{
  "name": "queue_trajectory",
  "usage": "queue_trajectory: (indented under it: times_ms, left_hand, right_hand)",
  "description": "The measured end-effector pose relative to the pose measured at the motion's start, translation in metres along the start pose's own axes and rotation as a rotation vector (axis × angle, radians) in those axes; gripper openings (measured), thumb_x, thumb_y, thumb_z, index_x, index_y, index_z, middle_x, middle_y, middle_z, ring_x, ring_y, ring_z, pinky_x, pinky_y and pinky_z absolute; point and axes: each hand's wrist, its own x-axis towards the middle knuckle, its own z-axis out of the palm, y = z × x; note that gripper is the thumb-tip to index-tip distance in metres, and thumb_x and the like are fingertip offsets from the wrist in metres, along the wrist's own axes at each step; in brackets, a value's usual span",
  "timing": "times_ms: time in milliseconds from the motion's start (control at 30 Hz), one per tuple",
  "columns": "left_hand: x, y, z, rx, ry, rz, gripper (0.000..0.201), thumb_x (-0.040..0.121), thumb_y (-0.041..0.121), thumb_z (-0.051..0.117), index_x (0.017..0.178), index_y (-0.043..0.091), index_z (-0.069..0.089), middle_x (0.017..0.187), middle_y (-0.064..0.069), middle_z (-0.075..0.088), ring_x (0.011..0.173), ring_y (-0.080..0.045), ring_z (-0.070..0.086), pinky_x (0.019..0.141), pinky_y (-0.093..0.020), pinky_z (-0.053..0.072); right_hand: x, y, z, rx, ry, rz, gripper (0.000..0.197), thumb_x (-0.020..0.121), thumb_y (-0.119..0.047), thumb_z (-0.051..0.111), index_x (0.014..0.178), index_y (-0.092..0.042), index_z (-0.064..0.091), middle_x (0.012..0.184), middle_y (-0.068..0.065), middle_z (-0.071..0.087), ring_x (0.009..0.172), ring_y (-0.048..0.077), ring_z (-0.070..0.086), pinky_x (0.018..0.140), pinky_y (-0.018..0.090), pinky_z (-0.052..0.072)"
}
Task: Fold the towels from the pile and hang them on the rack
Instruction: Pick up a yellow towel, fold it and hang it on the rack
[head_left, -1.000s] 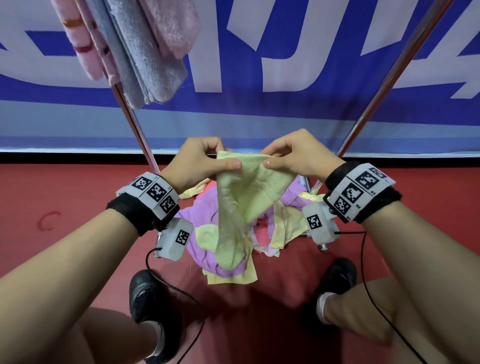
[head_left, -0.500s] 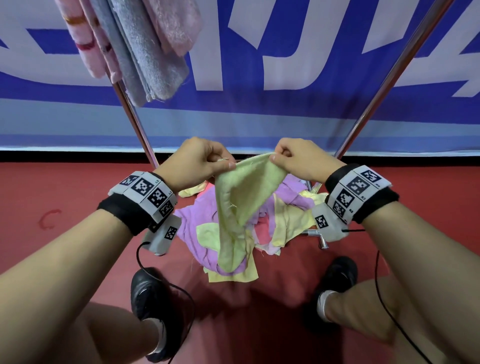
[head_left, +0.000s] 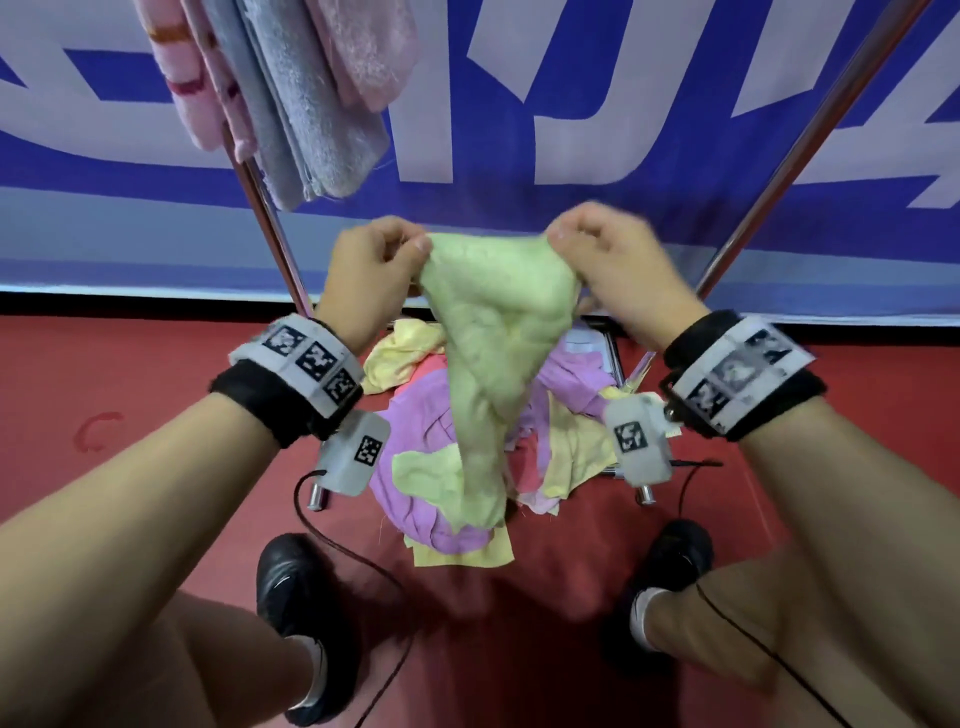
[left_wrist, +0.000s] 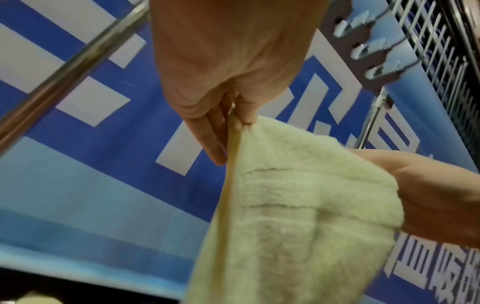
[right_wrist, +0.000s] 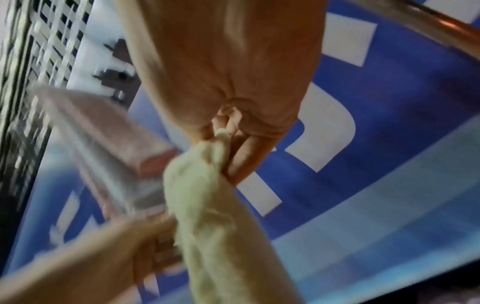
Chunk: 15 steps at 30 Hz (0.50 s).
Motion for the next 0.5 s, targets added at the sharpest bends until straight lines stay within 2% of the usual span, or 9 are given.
queue_trajectory:
  times_ms: [67, 133, 200, 233, 300, 333, 367, 433, 500]
  left_hand:
    - [-0.002, -0.01, 0.012, -0.059, -0.029, -0.161, 0.026, 0.101, 0.008, 0.051, 0.077, 0.016, 0.06, 0.076, -0.008, 0.061, 0.064, -0.013, 0.058, 0.062, -0.03, 0.053]
    - [-0.003, -0.008, 0.018, -0.307, -0.06, -0.306, 0.02, 0.1, 0.008, 0.048, 0.084, 0.008, 0.061, 0.08, -0.012, 0.056, 0.07, -0.021, 0.054, 0.066, -0.034, 0.046]
    - [-0.003, 0.001, 0.016, -0.534, -0.103, -0.357, 0.019, 0.097, 0.007, 0.048, 0.101, -0.001, 0.066, 0.089, -0.015, 0.059, 0.078, -0.025, 0.054, 0.071, -0.036, 0.045]
    - [-0.002, 0.006, 0.016, -0.576, -0.12, -0.351, 0.02, 0.096, 0.006, 0.049, 0.104, 0.001, 0.067, 0.091, -0.015, 0.062, 0.079, -0.024, 0.057, 0.072, -0.034, 0.047]
    - [0.001, 0.011, 0.018, -0.428, -0.114, -0.275, 0.019, 0.099, 0.01, 0.05, 0.095, 0.013, 0.069, 0.085, -0.005, 0.065, 0.073, -0.016, 0.058, 0.066, -0.029, 0.049]
    - [0.001, 0.011, 0.02, -0.288, -0.09, -0.207, 0.021, 0.1, 0.013, 0.05, 0.087, 0.018, 0.066, 0.08, 0.0, 0.063, 0.068, -0.013, 0.055, 0.064, -0.028, 0.046]
    - [0.0, 0.009, 0.023, -0.159, -0.062, -0.142, 0.025, 0.101, 0.015, 0.051, 0.081, 0.021, 0.064, 0.074, 0.004, 0.061, 0.064, -0.011, 0.052, 0.064, -0.029, 0.043]
    - [-0.003, 0.001, 0.024, -0.023, -0.058, -0.07, 0.028, 0.1, 0.015, 0.053, 0.075, 0.024, 0.062, 0.065, 0.011, 0.059, 0.058, -0.007, 0.051, 0.059, -0.029, 0.046]
    - [-0.006, -0.001, 0.021, -0.022, -0.109, -0.064, 0.023, 0.099, 0.017, 0.057, 0.079, 0.024, 0.066, 0.068, 0.007, 0.064, 0.061, -0.01, 0.058, 0.061, -0.033, 0.055]
  right_hand:
    - [-0.009, 0.01, 0.017, -0.214, -0.109, 0.041, 0.014, 0.103, -0.015, 0.057, 0.097, -0.006, 0.065, 0.07, -0.006, 0.056, 0.052, -0.003, 0.046, 0.055, 0.019, 0.041]
    - [-0.017, 0.009, 0.026, -0.27, -0.174, 0.07, 0.015, 0.104, -0.017, 0.055, 0.094, -0.012, 0.065, 0.072, -0.003, 0.057, 0.057, 0.001, 0.046, 0.061, 0.025, 0.038]
    - [-0.023, -0.008, 0.027, -0.027, -0.204, 0.096, 0.019, 0.106, -0.017, 0.055, 0.09, -0.011, 0.065, 0.075, 0.001, 0.059, 0.066, 0.008, 0.049, 0.061, 0.025, 0.04]
    - [-0.024, -0.016, 0.024, 0.171, -0.211, 0.13, 0.02, 0.106, -0.018, 0.055, 0.093, -0.008, 0.067, 0.079, 0.0, 0.063, 0.07, 0.009, 0.054, 0.063, 0.023, 0.045]
    - [-0.024, -0.022, 0.015, 0.473, -0.196, 0.176, 0.032, 0.105, -0.028, 0.057, 0.109, 0.002, 0.068, 0.095, 0.005, 0.071, 0.085, 0.015, 0.065, 0.075, 0.026, 0.053]
    - [-0.022, -0.02, 0.01, 0.525, -0.188, 0.186, 0.038, 0.102, -0.034, 0.06, 0.113, 0.002, 0.068, 0.101, 0.007, 0.072, 0.091, 0.018, 0.068, 0.081, 0.03, 0.055]
    - [-0.02, -0.014, 0.007, 0.516, -0.191, 0.185, 0.035, 0.1, -0.035, 0.064, 0.11, -0.003, 0.07, 0.102, 0.007, 0.074, 0.092, 0.019, 0.07, 0.082, 0.031, 0.056]
    - [-0.013, 0.0, 0.001, 0.395, -0.192, 0.178, 0.014, 0.097, -0.023, 0.07, 0.105, -0.012, 0.07, 0.095, 0.004, 0.074, 0.084, 0.015, 0.07, 0.077, 0.028, 0.057]
    - [-0.007, 0.012, -0.002, 0.32, -0.152, 0.198, 0.014, 0.094, -0.01, 0.072, 0.107, -0.013, 0.069, 0.093, 0.005, 0.074, 0.08, 0.015, 0.07, 0.074, 0.027, 0.057]
